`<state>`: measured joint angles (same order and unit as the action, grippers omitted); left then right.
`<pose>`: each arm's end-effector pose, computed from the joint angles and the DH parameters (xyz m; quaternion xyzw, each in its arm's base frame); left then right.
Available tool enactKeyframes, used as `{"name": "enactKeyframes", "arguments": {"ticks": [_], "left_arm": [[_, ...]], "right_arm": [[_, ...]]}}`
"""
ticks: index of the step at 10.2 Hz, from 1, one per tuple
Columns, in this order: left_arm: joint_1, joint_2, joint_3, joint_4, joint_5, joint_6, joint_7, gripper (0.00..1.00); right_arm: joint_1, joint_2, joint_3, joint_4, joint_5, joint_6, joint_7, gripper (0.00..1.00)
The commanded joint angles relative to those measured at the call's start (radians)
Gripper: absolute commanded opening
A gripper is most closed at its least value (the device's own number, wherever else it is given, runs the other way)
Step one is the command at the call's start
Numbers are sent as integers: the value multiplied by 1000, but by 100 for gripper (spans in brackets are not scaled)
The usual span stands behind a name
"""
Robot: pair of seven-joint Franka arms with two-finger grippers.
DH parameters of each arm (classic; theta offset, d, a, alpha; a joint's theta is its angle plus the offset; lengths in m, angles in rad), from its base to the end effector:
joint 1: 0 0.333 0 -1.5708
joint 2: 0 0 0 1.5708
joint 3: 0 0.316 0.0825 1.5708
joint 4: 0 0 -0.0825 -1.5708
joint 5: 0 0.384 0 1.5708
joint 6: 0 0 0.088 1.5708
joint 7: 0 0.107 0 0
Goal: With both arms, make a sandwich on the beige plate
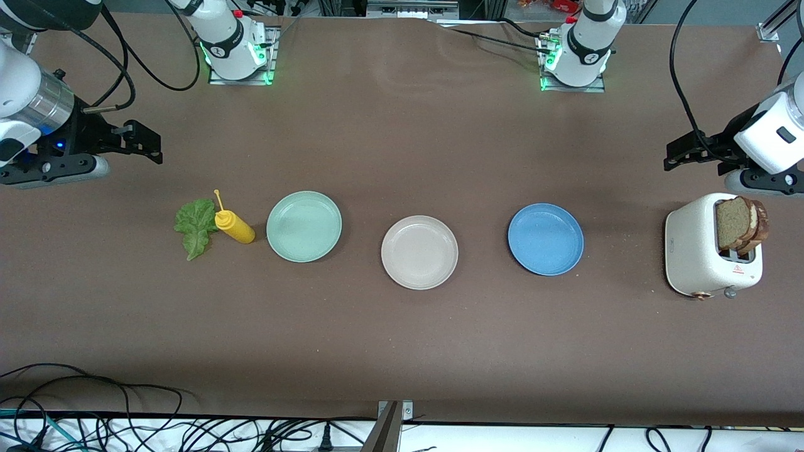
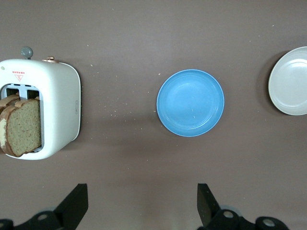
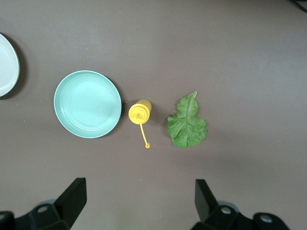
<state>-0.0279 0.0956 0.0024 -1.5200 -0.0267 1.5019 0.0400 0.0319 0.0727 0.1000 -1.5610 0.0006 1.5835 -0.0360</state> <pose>0.5746 -0.0177 0.5886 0.9978 -0.0328 -0.0567 0.0136 0.5713 0.0738 0.5893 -0.9962 -0.0838 0.0251 0.0027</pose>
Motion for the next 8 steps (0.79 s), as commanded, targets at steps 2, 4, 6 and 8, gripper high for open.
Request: {"name": "enactKeyframes", "arguments": {"ticks": [2,4,6,8], "left_arm": [[2,1,-2,12,-9,1,6,100],[3,1,-1,14,-10,1,6,100],[2,1,-1,12,-10,1,6,100],[-3,1,-1,12,-7,24,6,100]], "right_arm": [[-9,-10,-25,-8,-5,-7,8,100],[-9,-5,-74,-8,-5,4,7,100],[-12,-5,-74,-8,-7,3,7,100],[-9,-13,-63,-13,1,-13,10,100]]}}
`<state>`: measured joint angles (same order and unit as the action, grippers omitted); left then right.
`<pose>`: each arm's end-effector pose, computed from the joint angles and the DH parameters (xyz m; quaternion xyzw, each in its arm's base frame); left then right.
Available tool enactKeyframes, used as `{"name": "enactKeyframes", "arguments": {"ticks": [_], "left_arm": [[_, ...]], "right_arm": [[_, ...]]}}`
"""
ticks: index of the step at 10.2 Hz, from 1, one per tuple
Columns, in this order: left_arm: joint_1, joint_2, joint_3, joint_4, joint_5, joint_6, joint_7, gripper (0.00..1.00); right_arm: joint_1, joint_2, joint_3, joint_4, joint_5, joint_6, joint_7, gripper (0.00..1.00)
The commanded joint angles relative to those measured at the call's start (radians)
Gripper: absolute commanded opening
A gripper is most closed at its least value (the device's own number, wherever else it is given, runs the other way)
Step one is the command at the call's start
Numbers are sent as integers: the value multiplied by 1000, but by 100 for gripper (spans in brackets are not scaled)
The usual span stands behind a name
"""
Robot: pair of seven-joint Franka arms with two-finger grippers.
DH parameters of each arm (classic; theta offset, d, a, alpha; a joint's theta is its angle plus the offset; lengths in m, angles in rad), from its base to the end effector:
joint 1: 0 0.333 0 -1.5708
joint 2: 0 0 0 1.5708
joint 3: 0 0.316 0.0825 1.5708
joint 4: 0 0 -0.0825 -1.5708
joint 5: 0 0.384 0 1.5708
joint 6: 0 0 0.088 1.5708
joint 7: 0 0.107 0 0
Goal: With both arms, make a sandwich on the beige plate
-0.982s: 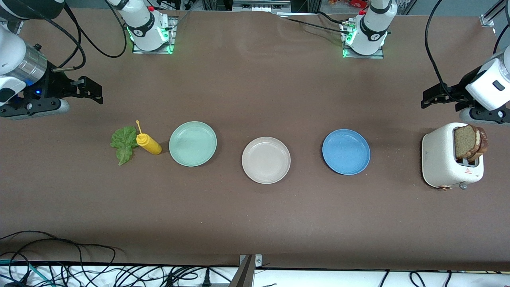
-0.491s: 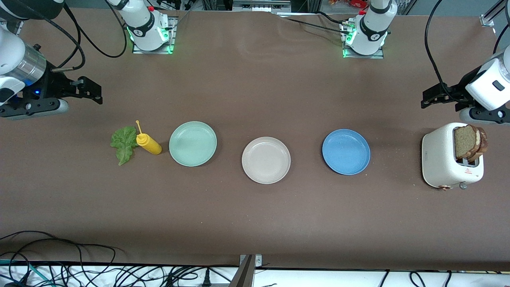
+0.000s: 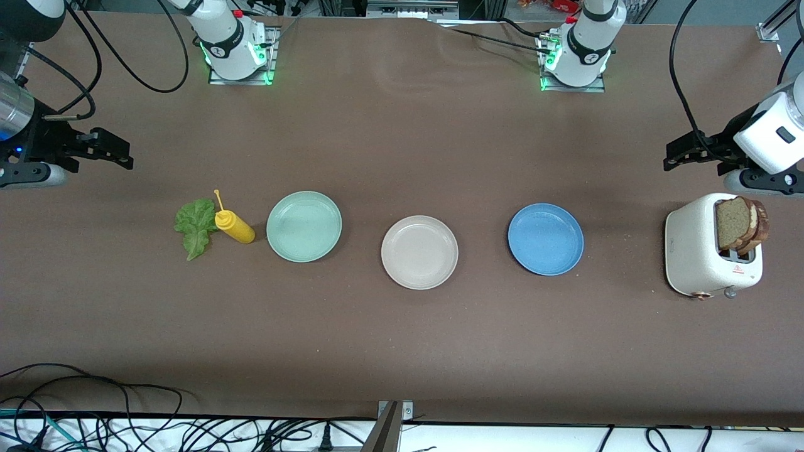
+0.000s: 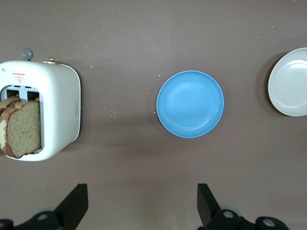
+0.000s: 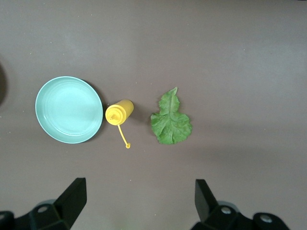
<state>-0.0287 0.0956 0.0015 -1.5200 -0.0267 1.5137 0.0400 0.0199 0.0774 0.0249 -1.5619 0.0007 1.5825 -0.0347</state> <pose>0.5760 -0.0187 0.5895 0.9980 -0.0336 -0.0508 0.0136 0.5767 0.0254 0.5859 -0.9988 -0.0397 0.0284 0.0012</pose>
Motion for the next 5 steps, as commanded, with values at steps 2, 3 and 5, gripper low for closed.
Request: {"name": "enactKeyframes", "arguments": {"ticks": [2,3,5], "left_arm": [[-5,3,-1,12,-9,11,6,100],[-5,1,-1,12,-9,11,6,100],[-5,1,-1,12,-7,11,6,100]], "right_arm": [[9,-25,68,-13,1,-36,9,100],[9,-25,69,-13,1,-35,9,100],[6,-21,44,-12,-1,-29,7,100]]}}
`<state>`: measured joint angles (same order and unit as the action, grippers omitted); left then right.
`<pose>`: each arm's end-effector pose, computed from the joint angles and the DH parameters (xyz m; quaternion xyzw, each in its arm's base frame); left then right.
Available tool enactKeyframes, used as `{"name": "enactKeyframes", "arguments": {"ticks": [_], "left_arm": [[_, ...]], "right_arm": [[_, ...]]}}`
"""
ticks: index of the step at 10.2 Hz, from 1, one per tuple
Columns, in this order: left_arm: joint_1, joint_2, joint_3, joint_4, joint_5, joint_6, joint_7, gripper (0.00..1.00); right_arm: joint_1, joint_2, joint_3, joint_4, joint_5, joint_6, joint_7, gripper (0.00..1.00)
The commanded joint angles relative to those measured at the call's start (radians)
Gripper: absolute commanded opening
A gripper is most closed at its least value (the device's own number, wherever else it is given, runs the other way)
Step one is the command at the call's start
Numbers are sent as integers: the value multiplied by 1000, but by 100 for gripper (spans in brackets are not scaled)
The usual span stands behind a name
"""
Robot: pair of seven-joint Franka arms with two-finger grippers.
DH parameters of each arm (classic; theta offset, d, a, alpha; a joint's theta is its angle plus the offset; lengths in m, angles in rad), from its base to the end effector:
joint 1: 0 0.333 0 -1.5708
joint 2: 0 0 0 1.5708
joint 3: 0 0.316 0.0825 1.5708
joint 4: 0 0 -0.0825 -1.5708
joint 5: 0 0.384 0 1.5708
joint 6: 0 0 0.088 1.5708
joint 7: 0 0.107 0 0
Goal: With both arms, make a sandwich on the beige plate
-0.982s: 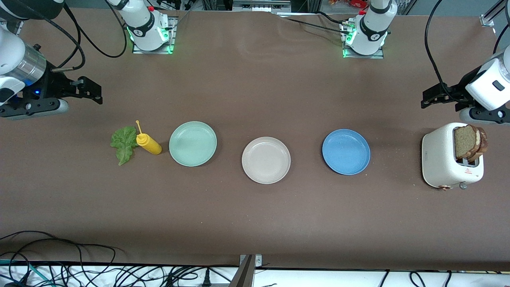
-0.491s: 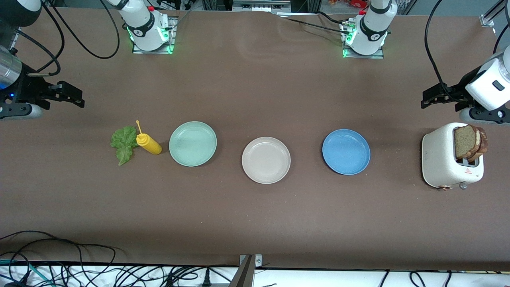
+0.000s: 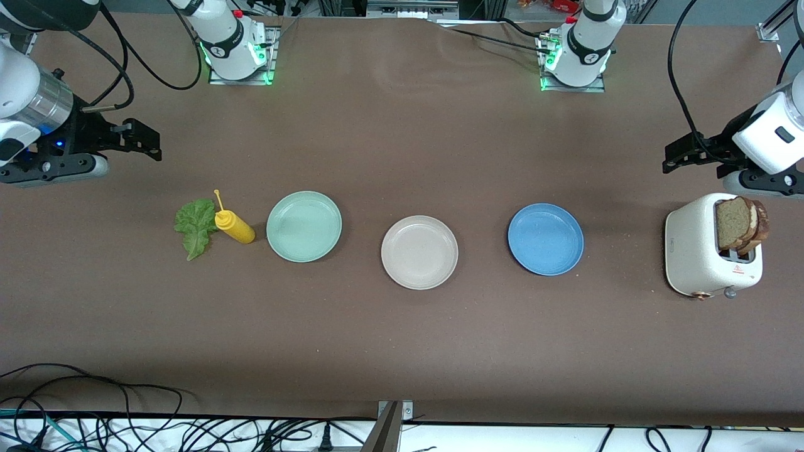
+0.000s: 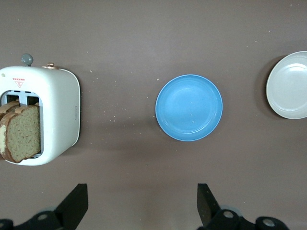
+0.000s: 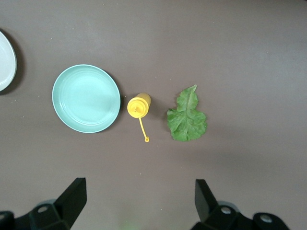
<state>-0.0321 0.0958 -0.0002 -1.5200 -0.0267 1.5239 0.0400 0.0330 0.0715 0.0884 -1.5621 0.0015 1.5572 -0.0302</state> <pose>0.5771 -0.0216 0.5902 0.9982 -0.0361 -0.0459 0.0135 0.5688 0.0678 0.5873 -0.9964 -0.0757 0.0382 0.0022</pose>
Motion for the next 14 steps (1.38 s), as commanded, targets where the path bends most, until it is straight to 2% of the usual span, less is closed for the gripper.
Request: {"name": "enactKeyframes", "arguments": {"ticks": [1,3,14], "left_arm": [[-2,1,0,12,-7,1,6,100],[-2,1,0,11,-7,1,6,100],[-2,-1,-3,11,-9,-5,6,100]], "right_arm": [[-7,-12,-42,-12,-2,0,3,100],[-8,-9,-64,-12,-2,1,3,100],[-8,-10,-58,-12,0,-2,3,100]]}}
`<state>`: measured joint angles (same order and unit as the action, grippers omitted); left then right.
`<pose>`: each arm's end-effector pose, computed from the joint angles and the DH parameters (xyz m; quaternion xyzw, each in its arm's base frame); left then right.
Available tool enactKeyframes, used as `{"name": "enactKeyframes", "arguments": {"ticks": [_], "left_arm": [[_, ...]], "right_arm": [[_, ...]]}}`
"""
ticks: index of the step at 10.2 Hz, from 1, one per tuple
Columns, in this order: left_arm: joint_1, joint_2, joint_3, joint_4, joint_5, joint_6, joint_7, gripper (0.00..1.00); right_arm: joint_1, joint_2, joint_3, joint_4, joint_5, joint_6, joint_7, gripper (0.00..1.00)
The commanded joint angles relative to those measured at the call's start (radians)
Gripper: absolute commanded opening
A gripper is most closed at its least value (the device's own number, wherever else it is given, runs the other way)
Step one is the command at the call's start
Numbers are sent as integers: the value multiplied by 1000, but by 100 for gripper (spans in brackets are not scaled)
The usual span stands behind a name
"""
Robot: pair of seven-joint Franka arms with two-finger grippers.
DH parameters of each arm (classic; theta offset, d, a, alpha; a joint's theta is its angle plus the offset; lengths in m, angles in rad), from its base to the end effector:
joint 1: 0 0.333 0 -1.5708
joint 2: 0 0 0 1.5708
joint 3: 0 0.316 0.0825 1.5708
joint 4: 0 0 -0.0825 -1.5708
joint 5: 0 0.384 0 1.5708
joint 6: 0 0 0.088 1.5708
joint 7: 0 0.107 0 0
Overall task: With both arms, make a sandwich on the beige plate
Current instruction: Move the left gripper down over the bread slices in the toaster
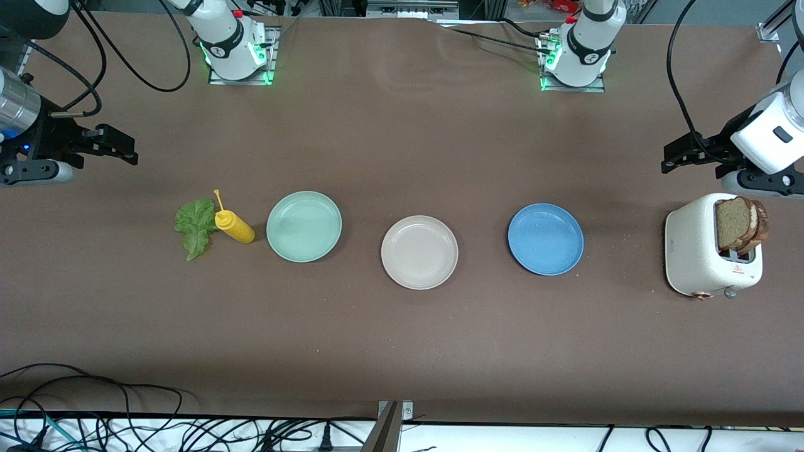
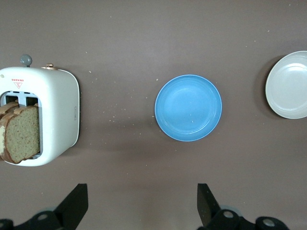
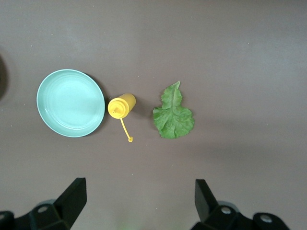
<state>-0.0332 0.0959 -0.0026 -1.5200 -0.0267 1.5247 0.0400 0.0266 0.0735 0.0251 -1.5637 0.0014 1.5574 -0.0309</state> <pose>0.5771 -0.0236 0.5902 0.9982 -0.0379 -0.0456 0.0136 0.5725 0.0293 0.5853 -0.9984 -0.0412 0.0399 0.0012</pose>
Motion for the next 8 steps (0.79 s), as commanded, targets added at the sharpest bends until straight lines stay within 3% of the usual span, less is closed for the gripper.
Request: {"name": "enactKeyframes", "arguments": {"ticks": [1,3,5,8], "left_arm": [[-2,11,1,12,-9,2,1,100],[9,83,6,14,-9,2,-8,100],[10,90,13,15,2,2,-6,100],[27,105,12,32,150,-3,24,100]], "right_arm": [[-2,-12,7,-10,0,-3,5,100],[-2,-12,9,-10,0,-3,5,100],[-2,-12,9,-10,2,-3,5,100],[-2,-12,9,-10,2,-5,5,100]]}}
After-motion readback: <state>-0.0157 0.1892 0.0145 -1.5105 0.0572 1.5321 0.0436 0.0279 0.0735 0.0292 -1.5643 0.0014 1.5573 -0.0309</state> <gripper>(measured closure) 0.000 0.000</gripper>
